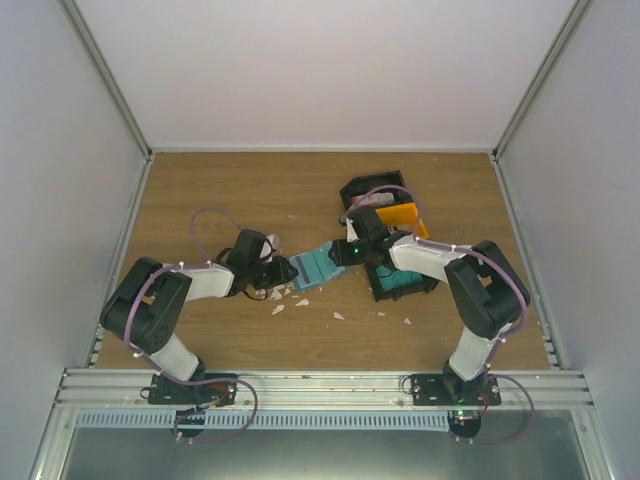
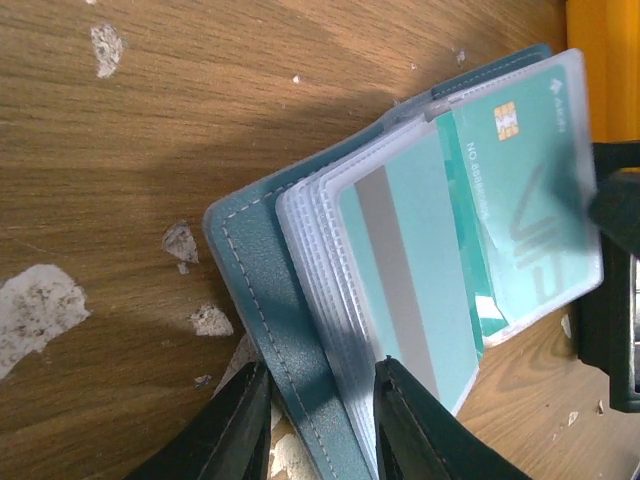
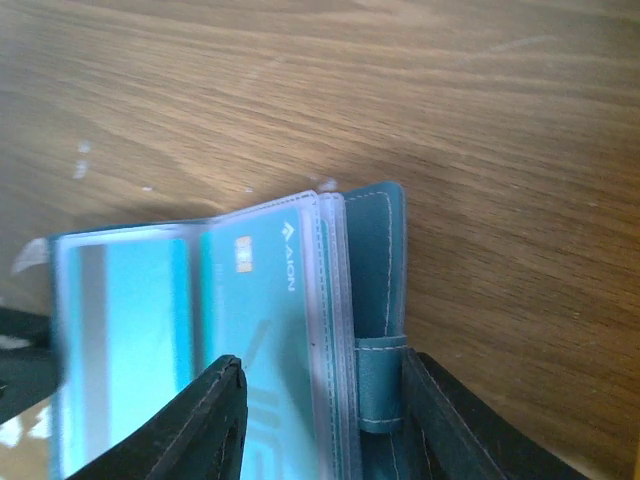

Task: Put the credit cards into the card holder

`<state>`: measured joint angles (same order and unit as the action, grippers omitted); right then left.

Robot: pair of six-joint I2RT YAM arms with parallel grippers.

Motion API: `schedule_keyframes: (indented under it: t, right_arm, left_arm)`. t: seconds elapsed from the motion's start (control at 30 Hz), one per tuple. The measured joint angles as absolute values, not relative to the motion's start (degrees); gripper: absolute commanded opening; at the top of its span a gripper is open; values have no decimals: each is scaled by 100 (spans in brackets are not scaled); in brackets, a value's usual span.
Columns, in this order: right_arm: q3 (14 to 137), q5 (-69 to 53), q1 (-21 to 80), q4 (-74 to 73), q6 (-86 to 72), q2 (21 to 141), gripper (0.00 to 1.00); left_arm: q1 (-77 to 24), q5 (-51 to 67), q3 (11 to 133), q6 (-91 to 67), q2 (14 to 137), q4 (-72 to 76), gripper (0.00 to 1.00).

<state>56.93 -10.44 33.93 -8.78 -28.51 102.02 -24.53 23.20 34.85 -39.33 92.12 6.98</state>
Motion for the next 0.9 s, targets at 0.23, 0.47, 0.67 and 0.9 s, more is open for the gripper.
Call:
schedule_keyframes:
  t: [0.23,0.47,0.67,0.9]
  right_arm:
    - [5688,-1564,3393,-845,-2788,9784,43]
    - [5688,-2141,3402,-718,-2775,9734,42]
    - [5511,-2836,3435,-429,-2790,9751,42]
    - [5450,-3374,3487,10,-2910,10088,42]
  left_arm:
    - [-2438,2359,3555,-3903,9299,716,30]
    - [-2436,2401,3581,-3892,9371,792,29]
    - [-2438,2475,3614,-3883,9443,871,29]
    - [-2438,2613,3616,-3852,9522,998,28]
